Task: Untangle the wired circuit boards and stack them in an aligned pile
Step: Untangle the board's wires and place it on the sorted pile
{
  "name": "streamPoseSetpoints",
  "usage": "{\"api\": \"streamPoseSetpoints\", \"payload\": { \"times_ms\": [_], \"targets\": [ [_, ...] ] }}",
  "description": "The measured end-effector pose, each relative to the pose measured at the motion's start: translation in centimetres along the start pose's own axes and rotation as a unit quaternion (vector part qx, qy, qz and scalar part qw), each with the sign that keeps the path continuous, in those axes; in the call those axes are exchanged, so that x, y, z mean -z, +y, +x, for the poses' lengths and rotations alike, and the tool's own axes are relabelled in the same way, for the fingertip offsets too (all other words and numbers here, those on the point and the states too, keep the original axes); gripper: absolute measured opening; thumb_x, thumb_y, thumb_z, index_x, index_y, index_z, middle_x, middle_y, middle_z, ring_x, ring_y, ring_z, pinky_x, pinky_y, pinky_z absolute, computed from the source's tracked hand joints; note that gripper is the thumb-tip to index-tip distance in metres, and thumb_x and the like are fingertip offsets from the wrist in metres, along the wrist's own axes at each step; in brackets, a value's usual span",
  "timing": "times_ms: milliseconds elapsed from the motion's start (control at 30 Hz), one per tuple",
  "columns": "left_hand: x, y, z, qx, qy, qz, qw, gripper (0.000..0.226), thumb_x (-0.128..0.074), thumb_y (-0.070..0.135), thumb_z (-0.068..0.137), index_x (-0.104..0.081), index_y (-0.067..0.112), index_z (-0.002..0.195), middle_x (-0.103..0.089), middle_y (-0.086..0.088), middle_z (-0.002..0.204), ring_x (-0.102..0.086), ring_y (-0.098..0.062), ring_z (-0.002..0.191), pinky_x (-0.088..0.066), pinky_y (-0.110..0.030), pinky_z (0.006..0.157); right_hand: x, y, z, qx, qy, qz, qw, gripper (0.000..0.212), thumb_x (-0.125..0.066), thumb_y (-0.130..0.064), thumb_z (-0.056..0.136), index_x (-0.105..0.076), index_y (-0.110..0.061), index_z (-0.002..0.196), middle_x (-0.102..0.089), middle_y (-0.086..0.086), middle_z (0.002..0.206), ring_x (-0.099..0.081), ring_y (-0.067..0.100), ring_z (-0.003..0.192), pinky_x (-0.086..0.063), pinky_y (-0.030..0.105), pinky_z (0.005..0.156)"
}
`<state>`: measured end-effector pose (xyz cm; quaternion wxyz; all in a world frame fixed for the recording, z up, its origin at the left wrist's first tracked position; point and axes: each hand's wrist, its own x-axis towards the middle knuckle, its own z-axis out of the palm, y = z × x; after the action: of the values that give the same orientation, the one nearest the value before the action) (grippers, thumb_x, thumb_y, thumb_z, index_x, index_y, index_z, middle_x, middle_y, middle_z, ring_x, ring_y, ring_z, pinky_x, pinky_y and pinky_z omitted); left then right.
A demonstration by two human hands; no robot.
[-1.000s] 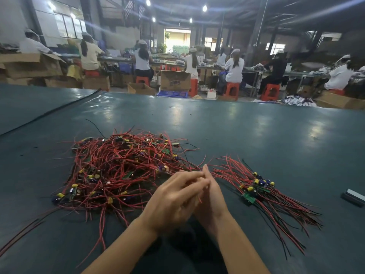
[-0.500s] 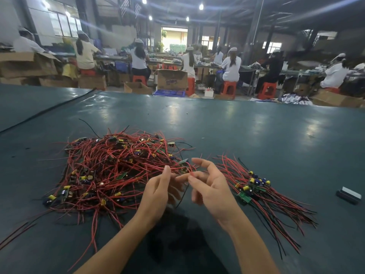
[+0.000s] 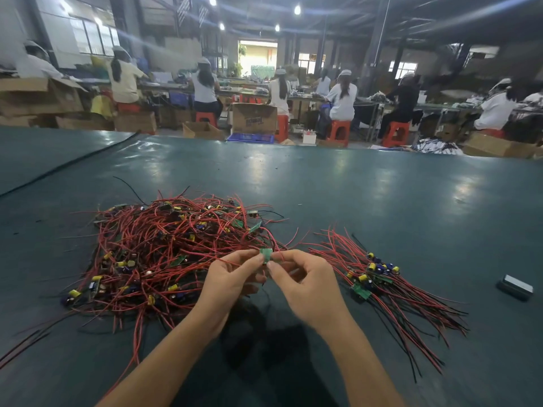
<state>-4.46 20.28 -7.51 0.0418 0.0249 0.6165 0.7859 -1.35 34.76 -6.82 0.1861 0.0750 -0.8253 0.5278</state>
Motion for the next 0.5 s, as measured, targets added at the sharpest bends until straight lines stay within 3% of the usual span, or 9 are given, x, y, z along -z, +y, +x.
{"api": "streamPoseSetpoints", "payload": {
  "times_ms": [67, 133, 267, 367, 500],
  "targets": [
    [0.2, -0.2, 0.0, -0.002, 0.005, 0.079, 0.997, 0.006, -0.072, 0.017, 0.086, -0.074, 0.012, 0.088, -0.073, -0.005, 0.072, -0.064, -0.012, 0.057, -0.051, -0.020, 0.050, -0.4, 0.5, -0.1, -0.010, 0.015, -0.065, 0.998, 0.011, -0.065, -0.031, 0.093, -0.074, -0.027, 0.086, -0.071, -0.012, 0.073, -0.065, 0.006, 0.069, -0.056, 0.034, 0.068],
    [0.5, -0.5, 0.1, -0.012, 0.024, 0.147, 0.989, 0.011, -0.074, 0.022, 0.085, -0.072, 0.011, 0.088, -0.072, -0.004, 0.067, -0.062, -0.010, 0.051, -0.048, -0.020, 0.045, -0.5, 0.9, -0.1, -0.024, 0.034, -0.086, 0.995, 0.016, -0.061, -0.035, 0.095, -0.074, -0.026, 0.096, -0.070, -0.014, 0.074, -0.065, 0.007, 0.072, -0.056, 0.040, 0.073],
    [1.0, -0.7, 0.3, -0.072, 0.068, 0.231, 0.968, 0.020, -0.078, 0.025, 0.081, -0.061, 0.018, 0.089, -0.068, -0.003, 0.065, -0.062, -0.012, 0.047, -0.044, -0.021, 0.044, -0.5, 0.9, 0.0, -0.080, 0.051, -0.074, 0.993, 0.034, -0.061, -0.045, 0.093, -0.064, -0.030, 0.122, -0.066, -0.022, 0.075, -0.063, -0.002, 0.074, -0.056, 0.034, 0.077],
    [1.1, -1.1, 0.6, -0.109, 0.078, 0.241, 0.961, 0.008, -0.068, 0.015, 0.089, -0.062, 0.017, 0.085, -0.066, -0.001, 0.063, -0.062, -0.013, 0.045, -0.043, -0.019, 0.040, -0.6, 1.2, -0.1, -0.102, 0.048, -0.080, 0.990, 0.042, -0.066, -0.042, 0.090, -0.061, -0.027, 0.128, -0.067, -0.018, 0.086, -0.064, -0.002, 0.080, -0.056, 0.028, 0.078],
    [1.0, -1.2, 0.5, -0.141, 0.056, 0.226, 0.962, 0.014, -0.058, 0.013, 0.097, -0.067, 0.017, 0.087, -0.072, -0.001, 0.071, -0.069, -0.017, 0.056, -0.051, -0.024, 0.044, -0.7, 1.3, -0.4, -0.097, -0.028, -0.137, 0.985, 0.046, -0.070, -0.039, 0.086, -0.060, -0.029, 0.129, -0.065, -0.015, 0.108, -0.059, 0.003, 0.093, -0.053, 0.028, 0.085]
  ]
}}
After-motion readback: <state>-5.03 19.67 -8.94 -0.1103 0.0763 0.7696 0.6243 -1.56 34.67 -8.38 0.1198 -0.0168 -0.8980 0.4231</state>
